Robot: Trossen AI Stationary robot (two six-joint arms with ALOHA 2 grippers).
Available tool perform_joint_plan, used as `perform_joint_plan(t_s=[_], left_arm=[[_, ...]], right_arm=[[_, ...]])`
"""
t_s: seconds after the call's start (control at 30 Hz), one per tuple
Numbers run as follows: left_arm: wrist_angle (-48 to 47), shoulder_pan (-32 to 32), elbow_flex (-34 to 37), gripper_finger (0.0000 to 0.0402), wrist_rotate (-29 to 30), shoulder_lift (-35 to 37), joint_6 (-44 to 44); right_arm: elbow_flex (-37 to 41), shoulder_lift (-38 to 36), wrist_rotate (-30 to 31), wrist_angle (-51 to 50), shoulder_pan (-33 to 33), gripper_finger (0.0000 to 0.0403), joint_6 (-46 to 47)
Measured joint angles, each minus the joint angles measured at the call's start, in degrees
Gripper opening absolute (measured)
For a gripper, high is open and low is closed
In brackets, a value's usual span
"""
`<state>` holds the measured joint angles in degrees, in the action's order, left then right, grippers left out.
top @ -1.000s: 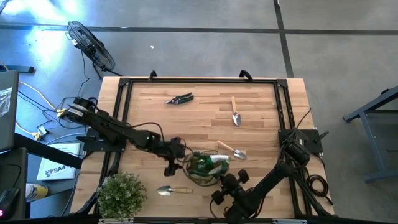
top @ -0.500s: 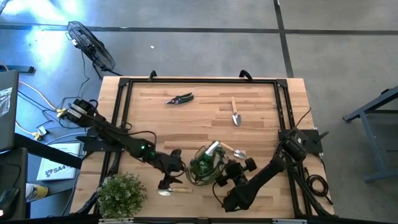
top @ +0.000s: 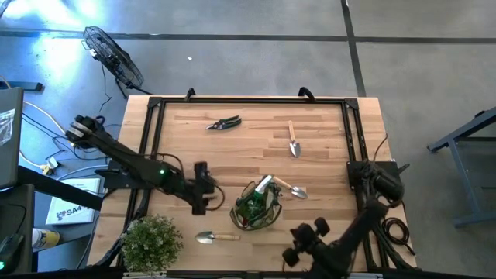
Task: Pick & Place Garden tools in Gardening bag
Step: Put the shear scissors into the gardening bag
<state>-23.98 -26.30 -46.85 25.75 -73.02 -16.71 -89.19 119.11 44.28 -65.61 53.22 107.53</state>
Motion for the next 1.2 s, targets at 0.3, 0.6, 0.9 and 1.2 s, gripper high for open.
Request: perform_joint_plan(t_s=[0.3, 0.6, 0.9, 1.2], left_arm=[[-16.9, 13.3, -19.0, 0.0252, -2.7, -0.3, 13.8], [-24.0, 38.7, -30.9, 0.0252, -17.7, -2.7, 19.9], [-26.7, 54.3, -30.9, 0.0252, -23.9, -12.0, 18.5], [-23.9, 55.2, -33.0, 0.0252, -23.7, -27.0, 25.3]], right_arm=[[0.0, -4.5, 7.9, 4.3, 1.5, 0.0017, -9.7], [0.0, -11.7, 3.8, 9.7, 1.7, 0.0064, -25.4], [0.0, -14.6, 3.9, 10.8, 4.3, 0.0070, -32.4], [0.0, -14.6, 3.8, 10.6, 4.5, 0.0070, -32.4]])
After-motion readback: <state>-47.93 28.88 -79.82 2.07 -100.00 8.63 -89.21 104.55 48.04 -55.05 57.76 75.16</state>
